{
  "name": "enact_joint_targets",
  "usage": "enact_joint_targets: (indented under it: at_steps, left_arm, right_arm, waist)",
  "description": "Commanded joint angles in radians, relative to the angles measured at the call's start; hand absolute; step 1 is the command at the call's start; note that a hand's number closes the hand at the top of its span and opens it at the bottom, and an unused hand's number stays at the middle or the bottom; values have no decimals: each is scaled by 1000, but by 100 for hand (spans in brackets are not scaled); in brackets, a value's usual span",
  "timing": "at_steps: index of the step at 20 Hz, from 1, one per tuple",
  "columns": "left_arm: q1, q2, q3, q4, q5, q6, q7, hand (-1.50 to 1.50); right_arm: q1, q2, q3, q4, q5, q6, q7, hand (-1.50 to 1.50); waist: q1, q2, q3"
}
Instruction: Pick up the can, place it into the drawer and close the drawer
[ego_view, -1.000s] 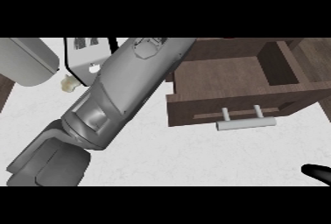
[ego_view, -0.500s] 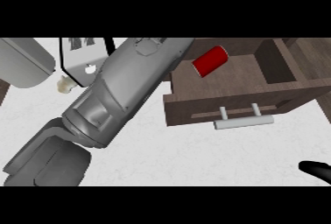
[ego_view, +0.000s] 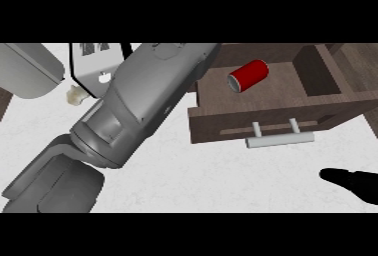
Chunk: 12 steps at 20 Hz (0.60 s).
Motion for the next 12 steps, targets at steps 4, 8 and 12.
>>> enact_joint_targets:
  at_steps: [4,8,12]
  left_arm:
    - [-14,0,23,-2,65,-19,-14,-150]
    - [-12,0,29,31,52,-22,-64,-150]
    - [-56,0,18,39,37,-1,-42,-150]
  right_arm:
    - [-90,-47,137,139,282,-31,-74,-150]
    - [-119,-60,197,248,394,-59,-156,-150]
    - [-170,-40,278,396,532,-119,-188,-150]
  waist:
    - [34,-2,-1]
    - [52,-4,0]
    - [70,-11,-1]
